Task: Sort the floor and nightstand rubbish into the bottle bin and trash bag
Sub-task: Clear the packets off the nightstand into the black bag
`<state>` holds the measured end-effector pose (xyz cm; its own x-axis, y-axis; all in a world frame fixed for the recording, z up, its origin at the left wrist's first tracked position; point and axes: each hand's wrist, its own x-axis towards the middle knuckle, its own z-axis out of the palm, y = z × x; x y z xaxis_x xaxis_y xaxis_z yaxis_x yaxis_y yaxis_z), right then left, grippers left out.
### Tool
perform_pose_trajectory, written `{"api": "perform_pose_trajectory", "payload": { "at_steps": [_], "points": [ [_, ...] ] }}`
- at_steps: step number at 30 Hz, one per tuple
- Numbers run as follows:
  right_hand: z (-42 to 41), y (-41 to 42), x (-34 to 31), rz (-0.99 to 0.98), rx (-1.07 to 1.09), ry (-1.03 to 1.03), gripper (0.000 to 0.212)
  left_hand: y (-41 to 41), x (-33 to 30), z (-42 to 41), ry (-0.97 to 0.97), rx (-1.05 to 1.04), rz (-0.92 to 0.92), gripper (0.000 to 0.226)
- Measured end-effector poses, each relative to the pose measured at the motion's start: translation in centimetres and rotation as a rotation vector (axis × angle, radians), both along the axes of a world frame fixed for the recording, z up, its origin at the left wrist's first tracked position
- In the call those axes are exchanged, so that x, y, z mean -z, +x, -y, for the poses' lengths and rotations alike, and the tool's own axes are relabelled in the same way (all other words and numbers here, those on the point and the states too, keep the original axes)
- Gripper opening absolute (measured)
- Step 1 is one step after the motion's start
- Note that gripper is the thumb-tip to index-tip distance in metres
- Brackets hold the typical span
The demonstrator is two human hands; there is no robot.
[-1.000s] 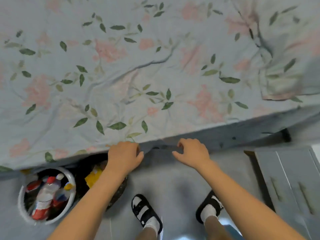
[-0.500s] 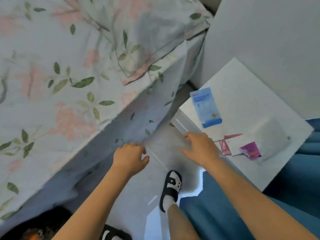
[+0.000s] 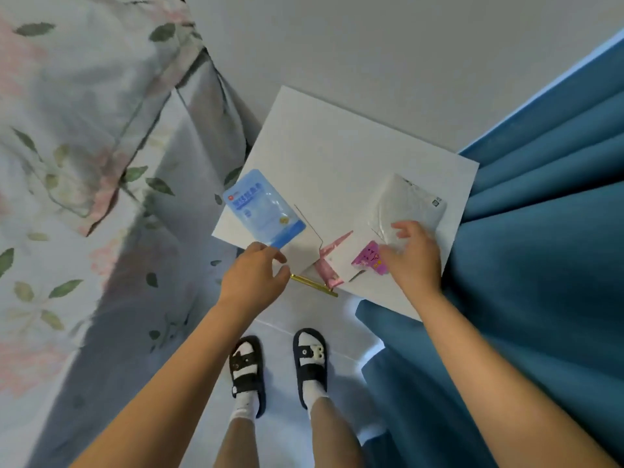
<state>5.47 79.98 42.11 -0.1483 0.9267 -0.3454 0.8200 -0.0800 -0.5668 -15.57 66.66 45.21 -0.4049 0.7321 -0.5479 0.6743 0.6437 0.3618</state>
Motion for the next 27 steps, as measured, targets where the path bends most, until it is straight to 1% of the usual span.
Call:
{"api": "perform_pose_trajectory", "payload": {
  "at_steps": [2, 4, 5, 6, 8, 10, 13, 16, 18, 20, 23, 27],
  "points": [
    [-2.0, 1.1, 0.8, -0.040, 0.313, 0.005, 0.057, 0.8, 0.0, -0.4, 0.000, 0.005, 0.036, 0.024],
    [-3.9, 2.0, 2.0, -0.101, 0.589, -0.136, 0.078, 1.6, -0.1, -0.8, -0.007, 0.009, 0.077, 0.023],
    [-4.6, 2.4, 2.7, -0.123, 0.672, -0.226, 0.087, 1.9, -0.2, -1.0, -0.006, 0.013, 0.093, 0.023],
    [-5.1, 2.6, 3.2, -0.139, 0.706, -0.304, 0.093, 2.1, -0.2, -1.3, -0.004, 0.020, 0.104, 0.023],
    [-5.5, 2.5, 4.1, -0.178, 0.711, -0.378, 0.097, 2.5, -0.3, -2.2, 0.004, 0.035, 0.122, 0.023],
    [-5.8, 2.3, 4.9, -0.146, 0.698, -0.347, 0.094, 2.7, -0.4, -3.0, 0.010, 0.046, 0.140, 0.024],
    [-6.6, 1.9, 5.6, -0.049, 0.656, -0.308, 0.075, 2.5, -0.5, -4.1, 0.020, 0.070, 0.145, 0.024],
    [-6.9, 1.5, 5.4, -0.065, 0.628, -0.300, 0.056, 1.9, -0.8, -4.6, 0.036, 0.067, 0.155, 0.023],
    [-7.1, 1.2, 4.7, -0.130, 0.600, -0.250, 0.043, 1.4, -1.1, -4.8, 0.052, 0.036, 0.181, 0.022],
    [-7.3, 0.9, 2.9, -0.215, 0.583, -0.174, 0.037, 1.0, -1.4, -4.9, 0.057, -0.021, 0.243, 0.022],
    [-7.7, 1.0, 0.1, -0.408, 0.591, -0.109, 0.040, 0.6, -2.0, -5.1, 0.081, -0.106, 0.330, 0.022],
    [-7.3, 0.6, -3.8, -0.524, 0.510, -0.050, 0.045, 0.1, -2.7, -5.2, 0.121, -0.202, 0.408, 0.018]
  ]
}}
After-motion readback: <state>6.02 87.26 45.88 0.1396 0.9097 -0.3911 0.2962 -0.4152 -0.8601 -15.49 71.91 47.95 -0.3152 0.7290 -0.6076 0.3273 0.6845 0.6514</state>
